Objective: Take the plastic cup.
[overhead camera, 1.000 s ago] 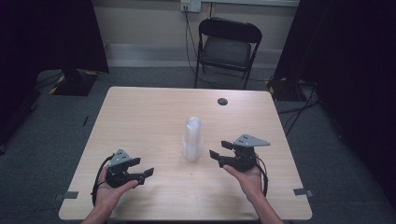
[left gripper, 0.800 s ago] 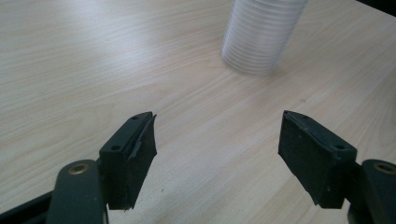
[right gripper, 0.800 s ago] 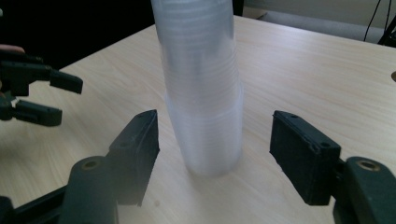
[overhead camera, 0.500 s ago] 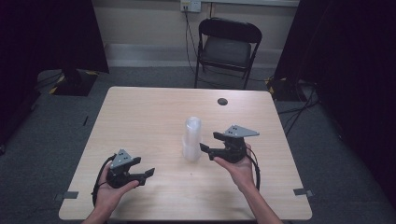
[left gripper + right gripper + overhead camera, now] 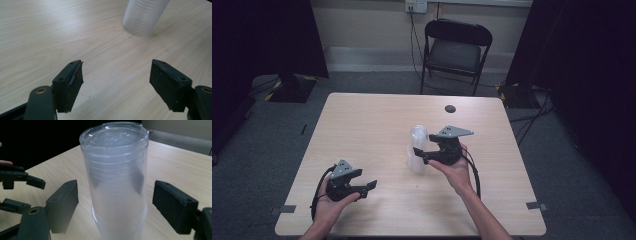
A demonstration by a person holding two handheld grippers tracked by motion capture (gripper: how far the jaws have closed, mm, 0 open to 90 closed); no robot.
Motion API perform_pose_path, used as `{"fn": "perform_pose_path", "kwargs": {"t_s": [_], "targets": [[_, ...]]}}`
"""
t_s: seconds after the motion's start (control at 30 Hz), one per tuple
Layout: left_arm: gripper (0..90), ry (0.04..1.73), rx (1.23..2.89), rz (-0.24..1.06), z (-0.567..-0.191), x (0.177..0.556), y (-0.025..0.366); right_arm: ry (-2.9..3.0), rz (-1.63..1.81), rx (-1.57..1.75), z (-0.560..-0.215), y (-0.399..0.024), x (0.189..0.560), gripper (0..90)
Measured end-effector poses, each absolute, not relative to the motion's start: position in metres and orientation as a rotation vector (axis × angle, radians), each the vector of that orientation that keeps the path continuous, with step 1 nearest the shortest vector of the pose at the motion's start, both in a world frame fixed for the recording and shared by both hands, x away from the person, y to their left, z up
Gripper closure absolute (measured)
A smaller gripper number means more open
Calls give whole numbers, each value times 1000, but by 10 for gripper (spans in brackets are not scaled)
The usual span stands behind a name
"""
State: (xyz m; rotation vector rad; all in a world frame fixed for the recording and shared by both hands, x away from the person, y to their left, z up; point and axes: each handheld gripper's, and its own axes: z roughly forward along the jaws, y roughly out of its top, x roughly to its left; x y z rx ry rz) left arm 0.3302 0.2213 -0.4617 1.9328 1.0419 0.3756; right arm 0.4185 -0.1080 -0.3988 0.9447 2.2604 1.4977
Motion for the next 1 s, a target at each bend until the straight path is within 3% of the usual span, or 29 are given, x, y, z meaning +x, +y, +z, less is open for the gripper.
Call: {"fn": "perform_pose_path", "kwargs": {"t_s": [0.47, 1.0], "targets": [[259, 1055, 1918, 363, -463, 331, 224, 2280, 1500, 930, -411, -90, 435, 175], [256, 1060, 1919, 365, -463, 332, 225, 2265, 1471, 905, -418, -80, 440, 263]]}}
